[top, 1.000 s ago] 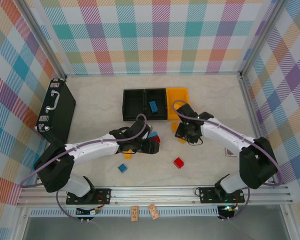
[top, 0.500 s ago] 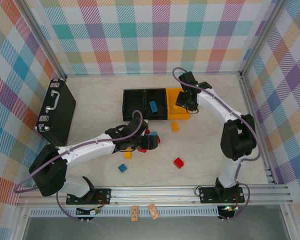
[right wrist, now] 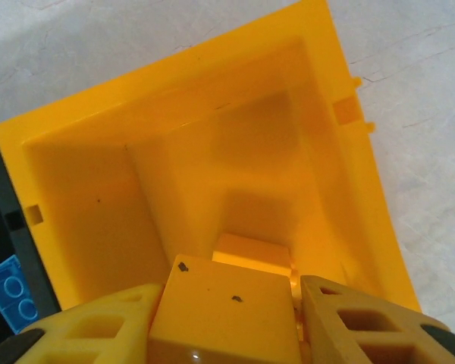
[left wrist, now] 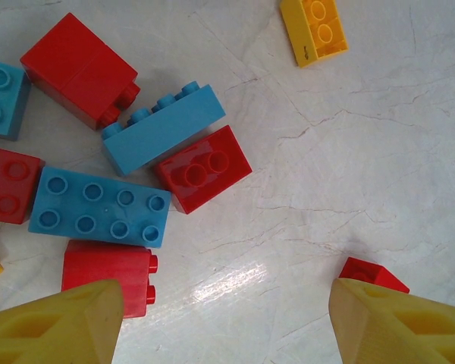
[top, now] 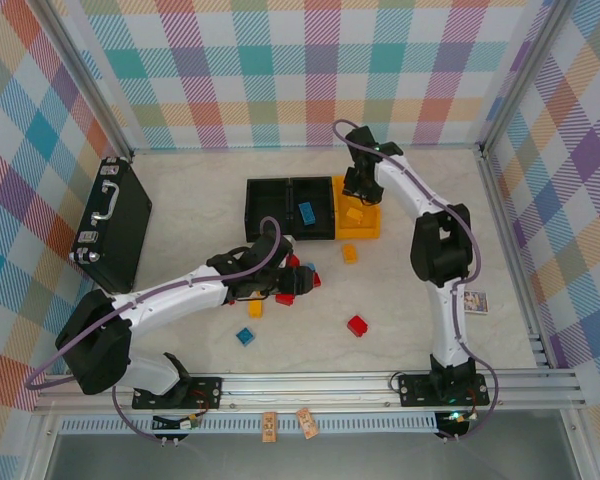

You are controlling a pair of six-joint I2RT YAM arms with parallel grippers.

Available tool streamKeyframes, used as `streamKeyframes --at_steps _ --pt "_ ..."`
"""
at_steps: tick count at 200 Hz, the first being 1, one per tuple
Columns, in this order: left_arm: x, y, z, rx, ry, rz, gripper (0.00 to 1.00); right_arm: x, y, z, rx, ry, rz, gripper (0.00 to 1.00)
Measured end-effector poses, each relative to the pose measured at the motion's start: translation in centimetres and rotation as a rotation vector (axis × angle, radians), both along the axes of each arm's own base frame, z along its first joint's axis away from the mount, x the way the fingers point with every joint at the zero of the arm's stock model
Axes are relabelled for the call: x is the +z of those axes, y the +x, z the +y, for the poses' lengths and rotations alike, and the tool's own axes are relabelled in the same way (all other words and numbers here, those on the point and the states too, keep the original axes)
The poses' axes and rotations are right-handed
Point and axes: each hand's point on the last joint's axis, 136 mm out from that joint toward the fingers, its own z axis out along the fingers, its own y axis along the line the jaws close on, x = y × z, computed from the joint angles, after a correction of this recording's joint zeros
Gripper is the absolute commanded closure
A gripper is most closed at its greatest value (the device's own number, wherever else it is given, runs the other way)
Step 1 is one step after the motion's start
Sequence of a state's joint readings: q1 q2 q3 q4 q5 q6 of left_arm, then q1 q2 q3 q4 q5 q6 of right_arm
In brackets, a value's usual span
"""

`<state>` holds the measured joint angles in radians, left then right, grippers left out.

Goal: Sort the legos into containers by color
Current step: Place the lego in the container.

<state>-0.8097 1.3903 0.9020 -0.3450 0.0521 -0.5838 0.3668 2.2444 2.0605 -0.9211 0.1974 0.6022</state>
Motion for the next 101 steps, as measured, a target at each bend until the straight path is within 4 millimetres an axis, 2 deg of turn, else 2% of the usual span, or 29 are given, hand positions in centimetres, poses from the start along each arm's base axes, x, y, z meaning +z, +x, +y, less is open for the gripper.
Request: streamKeyframes --at_steps 61,101 --pt "0.0 0.1 0.1 0.008 0.000 0.000 0.28 -2.1 0.5 0.1 0.011 -0.025 0.047 0.59" --pt "0.0 0.2 0.2 0.014 0.002 0.000 0.28 -2.4 0.6 0.1 0.013 -0.028 0.056 0.50"
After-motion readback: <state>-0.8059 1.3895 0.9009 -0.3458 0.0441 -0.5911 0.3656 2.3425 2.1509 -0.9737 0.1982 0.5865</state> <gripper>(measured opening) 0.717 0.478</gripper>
